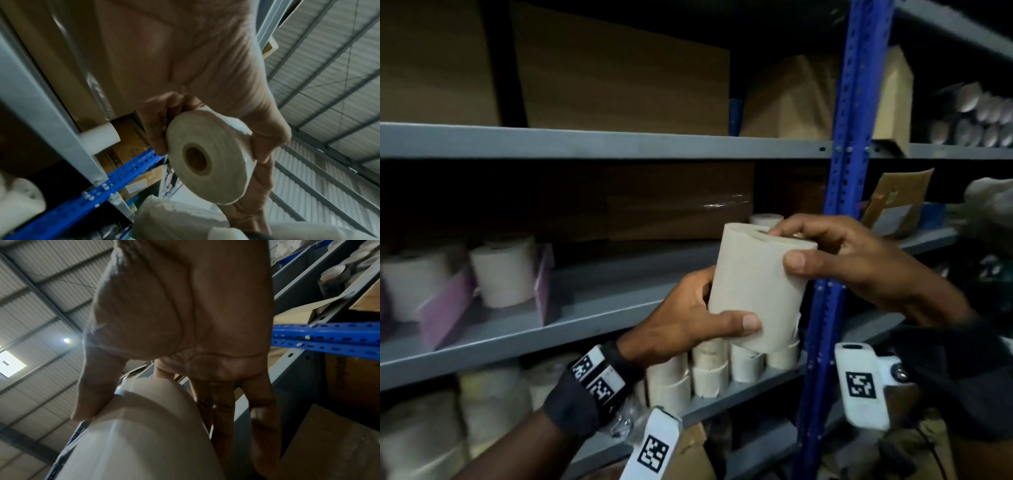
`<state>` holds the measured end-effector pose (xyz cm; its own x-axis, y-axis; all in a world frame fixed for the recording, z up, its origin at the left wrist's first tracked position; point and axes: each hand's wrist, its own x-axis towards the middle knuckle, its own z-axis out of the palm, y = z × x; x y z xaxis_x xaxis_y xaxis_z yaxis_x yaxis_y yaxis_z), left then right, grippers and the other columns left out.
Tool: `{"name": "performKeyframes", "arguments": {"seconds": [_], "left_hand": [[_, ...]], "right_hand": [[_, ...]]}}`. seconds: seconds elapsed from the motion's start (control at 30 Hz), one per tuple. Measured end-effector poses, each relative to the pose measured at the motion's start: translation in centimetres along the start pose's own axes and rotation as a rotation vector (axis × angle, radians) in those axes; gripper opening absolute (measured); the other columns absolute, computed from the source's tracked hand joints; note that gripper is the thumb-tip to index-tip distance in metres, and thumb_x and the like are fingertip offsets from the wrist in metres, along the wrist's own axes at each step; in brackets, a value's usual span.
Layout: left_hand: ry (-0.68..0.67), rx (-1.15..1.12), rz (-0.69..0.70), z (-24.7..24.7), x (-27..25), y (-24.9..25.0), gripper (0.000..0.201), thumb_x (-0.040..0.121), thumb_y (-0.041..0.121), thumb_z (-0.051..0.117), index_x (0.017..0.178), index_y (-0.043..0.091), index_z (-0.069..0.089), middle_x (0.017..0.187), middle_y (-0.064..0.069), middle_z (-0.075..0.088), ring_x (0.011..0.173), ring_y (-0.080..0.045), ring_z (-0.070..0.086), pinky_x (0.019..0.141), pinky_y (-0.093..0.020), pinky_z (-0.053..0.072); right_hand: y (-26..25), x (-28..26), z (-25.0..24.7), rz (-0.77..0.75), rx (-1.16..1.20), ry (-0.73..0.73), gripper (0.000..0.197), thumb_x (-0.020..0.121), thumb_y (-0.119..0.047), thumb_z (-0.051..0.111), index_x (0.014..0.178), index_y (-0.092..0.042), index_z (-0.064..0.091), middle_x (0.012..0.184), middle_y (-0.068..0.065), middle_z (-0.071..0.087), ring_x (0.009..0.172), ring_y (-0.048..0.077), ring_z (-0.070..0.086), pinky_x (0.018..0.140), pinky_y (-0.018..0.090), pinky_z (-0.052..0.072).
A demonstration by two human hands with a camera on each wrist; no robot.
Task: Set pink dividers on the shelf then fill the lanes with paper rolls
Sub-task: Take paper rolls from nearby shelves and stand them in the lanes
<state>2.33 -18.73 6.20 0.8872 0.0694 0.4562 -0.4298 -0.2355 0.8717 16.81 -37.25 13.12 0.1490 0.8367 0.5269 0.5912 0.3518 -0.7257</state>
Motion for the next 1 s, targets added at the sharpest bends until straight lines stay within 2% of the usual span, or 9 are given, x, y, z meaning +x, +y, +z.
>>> {"name": "performKeyframes", "arguments": {"seconds": [0.1,0.23,0.33,0.4,0.53,0.67,0.8,0.93,1.0], "left_hand": [[0.032,0.026,-0.029,-0.8,-3.7,0.5,0.065,0.078,0.021,0.078,0.139,0.013,0.057,0.133,-0.007,0.07,0.123,-0.024,0.067,0.095,-0.031,0.056],[0.085,0.074,-0.074,-2.5,-8.8,1.4,0.068,0.078,0.021,0.079,0.142,0.012,0.055,0.135,-0.009,0.068,0.125,-0.027,0.065,0.099,-0.037,0.056],[0.15,0.121,-0.106,-4.2,-12.7,1.9,0.065,0.078,0.019,0.08,0.139,0.013,0.057,0.133,-0.008,0.069,0.123,-0.025,0.067,0.098,-0.035,0.056],[0.188,0.174,-0.142,-5.7,-15.8,2.4,0.066,0.078,0.02,0.081,0.139,0.013,0.057,0.133,-0.007,0.069,0.123,-0.025,0.066,0.098,-0.037,0.056],[0.235,0.305,-0.192,-8.9,-22.7,2.9,0.071,0.082,0.024,0.086,0.144,0.029,0.053,0.14,0.004,0.064,0.13,-0.018,0.061,0.107,-0.042,0.052],[0.403,0.403,-0.188,-10.8,-30.5,3.2,0.072,0.085,0.037,0.085,0.147,0.039,0.049,0.142,0.015,0.061,0.131,-0.008,0.059,0.108,-0.037,0.05],[0.661,0.614,-0.136,-10.8,-36.3,3.0,0.071,0.086,0.052,0.076,0.149,0.042,0.044,0.142,0.025,0.058,0.13,-0.001,0.056,0.105,-0.035,0.051],[0.876,0.889,-0.094,-10.1,-39.3,2.6,0.081,0.088,0.049,0.071,0.157,0.026,0.035,0.156,0.011,0.047,0.143,-0.004,0.044,0.111,-0.032,0.045],[0.839,1.101,-0.065,-9.9,-40.0,2.1,0.087,0.09,0.046,0.066,0.161,0.016,0.025,0.166,-0.002,0.031,0.153,-0.015,0.032,0.119,-0.03,0.036]], "right_hand": [[-1.0,0.3,2.2,0.042,-0.019,-0.097,0.029,0.072,-0.031,0.077,0.098,-0.02,0.075,0.097,-0.003,0.072,0.088,0.008,0.068,0.07,0.019,0.053],[-2.1,1.6,6.3,0.056,-0.112,-0.227,0.032,0.075,-0.041,0.079,0.102,-0.024,0.074,0.109,-0.001,0.072,0.097,0.01,0.069,0.078,0.023,0.055],[-2.7,2.9,9.6,0.063,-0.196,-0.328,0.04,0.073,-0.052,0.077,0.106,-0.029,0.073,0.117,-0.005,0.069,0.107,0.014,0.067,0.09,0.04,0.057],[-3.3,3.9,12.5,0.045,-0.246,-0.372,0.044,0.07,-0.062,0.076,0.105,-0.035,0.073,0.12,-0.013,0.067,0.112,0.009,0.064,0.096,0.043,0.053],[-4.2,5.2,19.3,-0.017,-0.286,-0.399,0.049,0.061,-0.073,0.075,0.102,-0.046,0.072,0.122,-0.026,0.062,0.116,-0.004,0.058,0.096,0.022,0.05],[-4.8,6.6,26.7,-0.015,-0.303,-0.416,0.055,0.06,-0.071,0.076,0.109,-0.048,0.07,0.123,-0.03,0.06,0.118,-0.008,0.053,0.098,0.028,0.049],[-5.9,8.1,32.3,-0.047,-0.284,-0.411,0.046,0.061,-0.067,0.077,0.104,-0.055,0.068,0.117,-0.04,0.058,0.116,-0.017,0.051,0.09,0.01,0.047],[-6.7,10.1,36.3,-0.067,-0.277,-0.353,0.051,0.059,-0.066,0.078,0.105,-0.044,0.072,0.108,-0.042,0.061,0.111,-0.017,0.054,0.084,0.003,0.046],[-7.0,11.3,37.5,-0.089,-0.285,-0.328,0.058,0.057,-0.067,0.077,0.107,-0.036,0.074,0.102,-0.044,0.061,0.109,-0.019,0.053,0.083,-0.002,0.041]]}}
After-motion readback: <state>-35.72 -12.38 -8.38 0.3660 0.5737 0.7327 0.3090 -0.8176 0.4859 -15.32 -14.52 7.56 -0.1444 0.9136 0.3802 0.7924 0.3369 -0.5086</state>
